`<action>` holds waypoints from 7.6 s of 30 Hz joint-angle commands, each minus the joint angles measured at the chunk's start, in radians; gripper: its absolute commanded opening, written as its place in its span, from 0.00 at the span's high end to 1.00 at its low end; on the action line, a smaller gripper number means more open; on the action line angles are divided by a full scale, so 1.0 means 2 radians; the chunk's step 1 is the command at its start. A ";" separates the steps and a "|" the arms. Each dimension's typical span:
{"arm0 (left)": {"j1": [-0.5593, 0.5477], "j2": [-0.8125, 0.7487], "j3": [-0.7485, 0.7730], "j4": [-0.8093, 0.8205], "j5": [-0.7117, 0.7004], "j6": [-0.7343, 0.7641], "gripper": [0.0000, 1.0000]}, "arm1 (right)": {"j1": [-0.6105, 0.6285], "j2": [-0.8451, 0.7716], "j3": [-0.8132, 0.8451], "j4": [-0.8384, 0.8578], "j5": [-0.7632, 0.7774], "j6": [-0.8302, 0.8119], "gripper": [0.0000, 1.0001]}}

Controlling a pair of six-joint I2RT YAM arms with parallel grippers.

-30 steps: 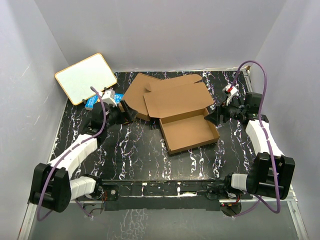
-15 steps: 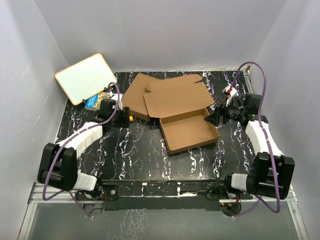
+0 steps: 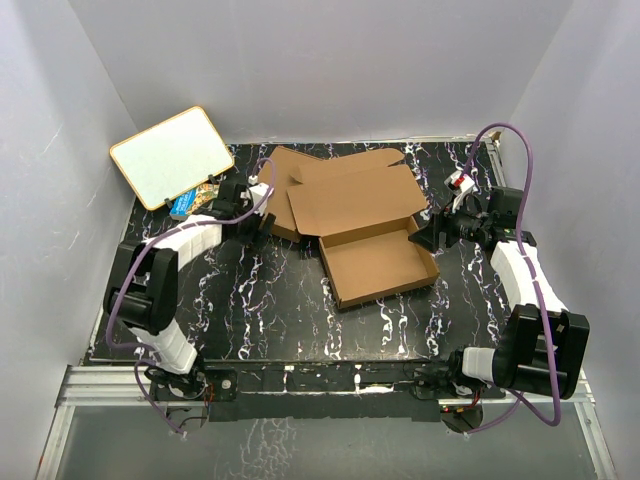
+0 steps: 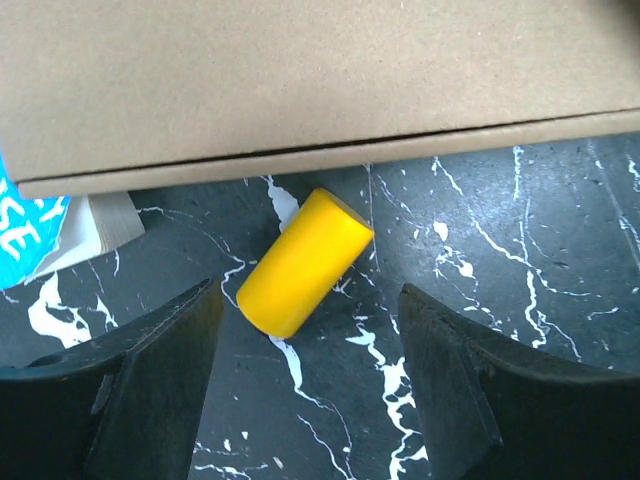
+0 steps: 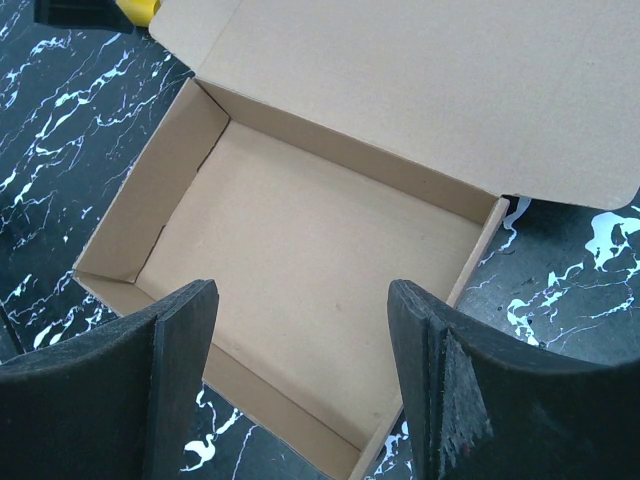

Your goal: Fold the paper box

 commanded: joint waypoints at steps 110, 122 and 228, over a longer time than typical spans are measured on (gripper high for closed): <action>0.064 0.003 0.013 0.270 0.275 -0.487 0.24 | -0.016 -0.005 0.002 0.034 -0.003 -0.002 0.25; 0.065 0.150 0.163 0.169 0.250 -0.474 0.41 | -0.016 -0.003 0.002 0.034 -0.004 -0.002 0.25; 0.039 -0.010 -0.005 0.364 0.447 -0.277 0.75 | -0.045 0.159 0.161 -0.009 -0.156 -0.072 0.92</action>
